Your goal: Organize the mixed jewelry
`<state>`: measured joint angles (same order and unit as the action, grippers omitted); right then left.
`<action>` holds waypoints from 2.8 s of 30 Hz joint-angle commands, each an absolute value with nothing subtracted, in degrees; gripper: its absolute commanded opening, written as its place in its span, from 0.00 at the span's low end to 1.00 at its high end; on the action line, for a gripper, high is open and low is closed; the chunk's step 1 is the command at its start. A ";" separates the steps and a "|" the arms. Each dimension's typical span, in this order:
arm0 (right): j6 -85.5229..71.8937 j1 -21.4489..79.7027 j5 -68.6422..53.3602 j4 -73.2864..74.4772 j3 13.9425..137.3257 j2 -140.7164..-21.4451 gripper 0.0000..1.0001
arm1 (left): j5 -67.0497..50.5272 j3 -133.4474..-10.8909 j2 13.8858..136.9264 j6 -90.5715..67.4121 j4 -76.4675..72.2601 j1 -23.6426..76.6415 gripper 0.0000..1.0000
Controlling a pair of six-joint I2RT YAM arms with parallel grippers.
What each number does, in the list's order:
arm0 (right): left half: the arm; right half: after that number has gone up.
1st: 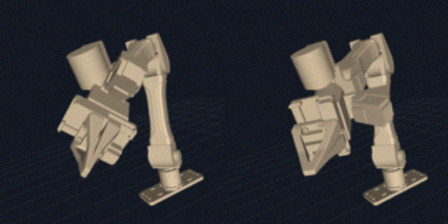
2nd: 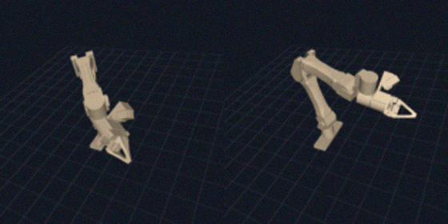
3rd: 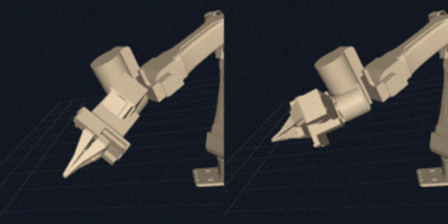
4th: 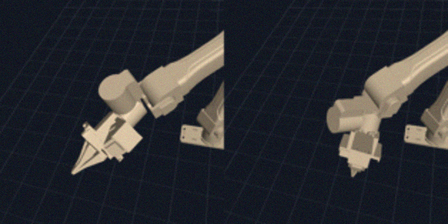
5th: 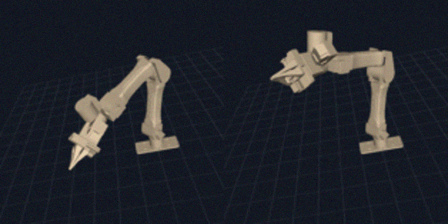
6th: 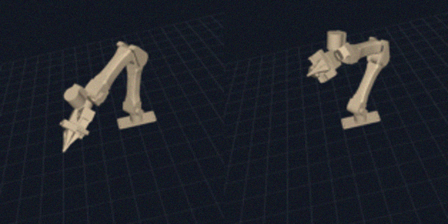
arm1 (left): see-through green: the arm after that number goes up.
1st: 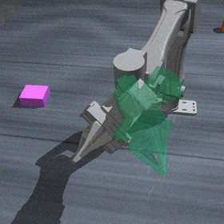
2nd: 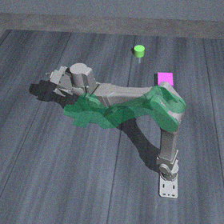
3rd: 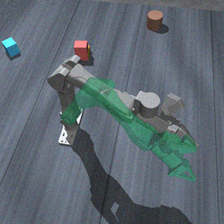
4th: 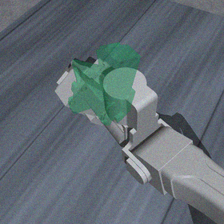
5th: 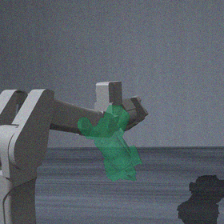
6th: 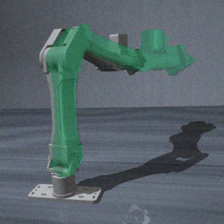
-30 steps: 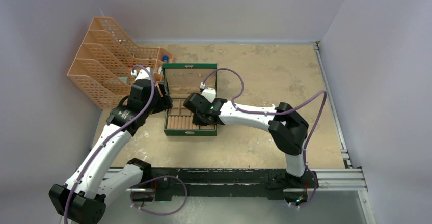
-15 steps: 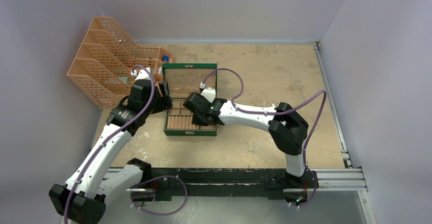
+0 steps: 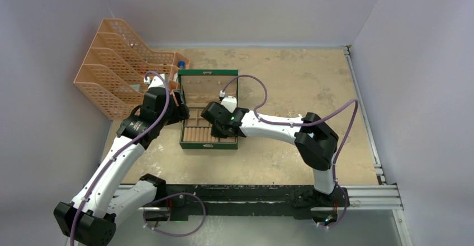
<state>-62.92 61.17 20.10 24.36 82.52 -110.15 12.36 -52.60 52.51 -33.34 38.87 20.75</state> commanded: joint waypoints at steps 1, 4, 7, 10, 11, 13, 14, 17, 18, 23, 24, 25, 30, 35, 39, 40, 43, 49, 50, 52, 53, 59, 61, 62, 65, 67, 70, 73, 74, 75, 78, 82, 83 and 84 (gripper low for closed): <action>-62.65 61.17 21.67 25.24 83.67 -108.65 0.08 | 12.74 -52.30 52.25 -32.26 37.18 20.83 0.66; -62.83 61.13 21.79 24.40 82.66 -109.46 0.05 | 12.74 -52.24 52.29 -32.16 37.13 20.83 0.66; -63.19 61.12 21.33 23.74 81.62 -110.80 0.05 | 12.74 -52.23 52.28 -32.03 37.16 20.83 0.66; -63.67 61.17 21.00 23.36 80.56 -110.80 0.05 | 12.74 -52.21 52.36 -32.02 37.17 20.83 0.65; -63.79 61.17 21.16 23.23 80.31 -110.50 0.05 | 12.68 -52.25 52.38 -32.00 37.18 20.83 0.65; -64.03 61.17 21.60 23.38 80.12 -109.94 0.05 | 12.66 -52.25 52.43 -32.00 37.09 20.83 0.66; -64.07 61.17 21.82 23.49 80.29 -109.69 0.05 | 12.58 -52.21 52.45 -31.98 37.05 20.83 0.65; -64.67 61.15 21.89 24.42 81.05 -108.41 0.07 | 12.57 -52.21 52.53 -31.99 37.07 20.83 0.65; -64.89 61.14 21.67 24.88 81.36 -107.82 0.10 | 12.57 -52.21 52.56 -32.01 37.07 20.83 0.66; -65.13 61.13 24.57 27.38 83.64 -104.84 0.31 | 12.31 -52.21 52.86 -32.08 37.09 20.81 0.65; -65.15 61.09 25.14 27.40 83.81 -104.03 0.34 | 12.24 -52.26 52.90 -32.08 37.09 20.83 0.66; -65.13 61.08 25.48 27.23 83.85 -103.26 0.38 | 12.22 -52.22 52.90 -32.10 37.09 20.83 0.66; -64.87 60.29 26.71 23.28 79.83 -97.75 0.44 | 11.64 -52.43 52.99 -32.41 37.11 20.83 0.66; -64.18 53.76 26.00 23.01 73.72 -92.28 0.43 | 8.61 -52.49 52.35 -32.48 36.28 20.79 0.66; -64.00 47.49 28.98 25.05 67.90 -86.64 0.41 | 3.65 -51.59 51.01 -31.34 33.57 20.74 0.66; -64.78 46.00 30.00 25.73 65.95 -85.19 0.41 | 1.72 -51.17 50.62 -30.92 32.62 20.76 0.67; -65.35 41.47 30.55 24.74 58.27 -80.21 0.40 | -5.72 -49.74 50.25 -28.12 29.01 20.75 0.68; -65.03 33.51 30.93 24.62 46.73 -74.83 0.37 | -14.34 -49.89 53.40 -26.33 26.91 20.74 0.68; -64.88 32.76 31.09 24.69 45.74 -74.52 0.36 | -14.53 -50.01 53.77 -26.29 26.90 20.79 0.68; -64.60 31.62 31.00 24.64 44.15 -74.57 0.35 | -14.80 -50.11 54.25 -26.28 26.81 20.74 0.67; -64.52 31.27 30.84 24.57 43.66 -74.82 0.34 | -14.85 -50.15 54.33 -26.28 26.81 20.74 0.67; -65.37 29.22 30.98 23.81 42.63 -77.70 0.33 | -14.77 -49.99 54.40 -26.28 26.75 20.81 0.67; -65.99 28.56 31.54 23.73 42.75 -78.50 0.33 | -14.77 -49.92 54.40 -26.28 26.74 20.81 0.67; -66.20 28.24 31.68 23.73 42.80 -78.97 0.33 | -14.72 -49.93 54.45 -26.28 26.74 20.75 0.67; -67.11 27.02 32.18 24.75 43.18 -80.42 0.32 | -14.21 -49.80 54.54 -26.41 26.81 20.81 0.67; -67.40 26.55 32.51 25.09 43.24 -81.26 0.31 | -12.97 -49.83 54.70 -26.58 27.10 20.78 0.67; -67.63 26.11 32.81 24.82 43.07 -82.46 0.30 | -11.76 -50.10 55.14 -26.72 27.81 20.74 0.66; -67.72 25.78 32.75 24.18 43.07 -83.58 0.30 | -11.60 -50.19 55.28 -26.80 27.99 20.75 0.66; -67.56 25.78 32.58 23.82 43.07 -83.80 0.29 | -11.65 -50.12 55.28 -26.81 27.95 20.79 0.66; -67.24 25.71 32.44 23.43 43.11 -84.09 0.29 | -11.61 -50.12 55.28 -26.81 27.95 20.75 0.66; -66.69 25.65 32.35 22.82 43.47 -85.03 0.29 | -11.43 -50.14 55.20 -26.78 28.17 20.75 0.66; -65.22 25.52 31.41 21.84 43.80 -86.13 0.27 | -11.29 -50.12 55.20 -26.81 28.21 20.72 0.66; -64.45 25.49 30.94 21.65 43.99 -86.46 0.26 | -11.18 -50.11 55.20 -26.81 28.26 20.74 0.66; -63.68 25.53 30.64 21.69 44.17 -86.68 0.25 | -11.08 -50.10 55.17 -26.81 28.30 20.74 0.66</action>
